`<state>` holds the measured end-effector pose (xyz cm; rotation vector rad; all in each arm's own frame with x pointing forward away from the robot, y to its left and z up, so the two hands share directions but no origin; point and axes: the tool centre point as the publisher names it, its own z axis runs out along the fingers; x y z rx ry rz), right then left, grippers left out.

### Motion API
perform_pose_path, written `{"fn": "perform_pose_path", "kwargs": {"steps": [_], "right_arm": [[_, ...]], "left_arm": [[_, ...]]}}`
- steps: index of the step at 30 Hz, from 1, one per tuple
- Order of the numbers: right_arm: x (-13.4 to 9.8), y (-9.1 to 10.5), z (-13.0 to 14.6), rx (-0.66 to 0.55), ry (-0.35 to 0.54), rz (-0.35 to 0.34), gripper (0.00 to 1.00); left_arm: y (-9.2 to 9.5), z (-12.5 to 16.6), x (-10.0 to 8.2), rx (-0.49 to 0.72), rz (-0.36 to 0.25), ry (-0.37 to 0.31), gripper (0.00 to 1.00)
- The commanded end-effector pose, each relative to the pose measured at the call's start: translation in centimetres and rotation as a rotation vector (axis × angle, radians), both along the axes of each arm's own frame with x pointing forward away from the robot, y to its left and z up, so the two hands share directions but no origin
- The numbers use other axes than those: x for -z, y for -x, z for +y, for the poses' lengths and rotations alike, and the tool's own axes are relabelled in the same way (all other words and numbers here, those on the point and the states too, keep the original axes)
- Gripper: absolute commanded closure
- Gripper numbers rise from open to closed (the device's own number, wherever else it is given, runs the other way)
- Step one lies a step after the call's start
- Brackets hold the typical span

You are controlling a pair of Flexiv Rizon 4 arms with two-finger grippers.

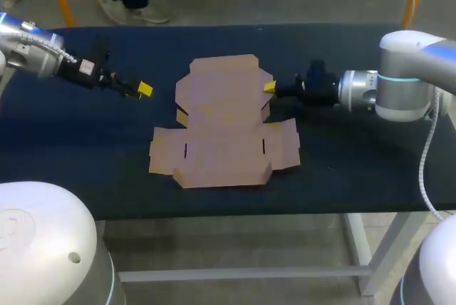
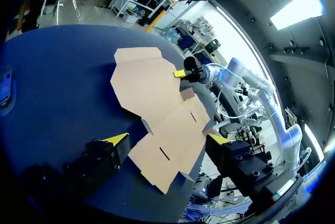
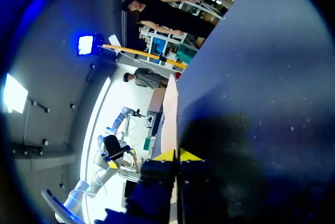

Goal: Assemble the packaging by folding the flat box into shape, placing the metal phone stand inside, and closing the box properly

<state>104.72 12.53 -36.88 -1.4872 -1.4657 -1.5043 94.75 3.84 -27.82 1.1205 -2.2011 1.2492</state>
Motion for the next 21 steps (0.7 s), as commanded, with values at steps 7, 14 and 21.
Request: {"fn": "perform_pose_path", "kwargs": {"steps": [7, 14, 21], "right_arm": [[0.2, 0.0, -0.1, -0.003, -0.009, -0.004, 1.0], [-0.9, 0.7, 0.0, -0.014, -0.027, -0.064, 1.0], [-2.8, 1.4, -0.8, -0.015, -0.104, -0.172, 1.0]], "left_arm": [[0.9, -0.1, -0.2, -0.03, -0.02, -0.003, 0.0], [1.3, -0.6, 0.0, -0.013, -0.119, 0.066, 0.0], [0.6, -0.7, -0.2, -0.014, -0.25, 0.093, 0.0]]}}
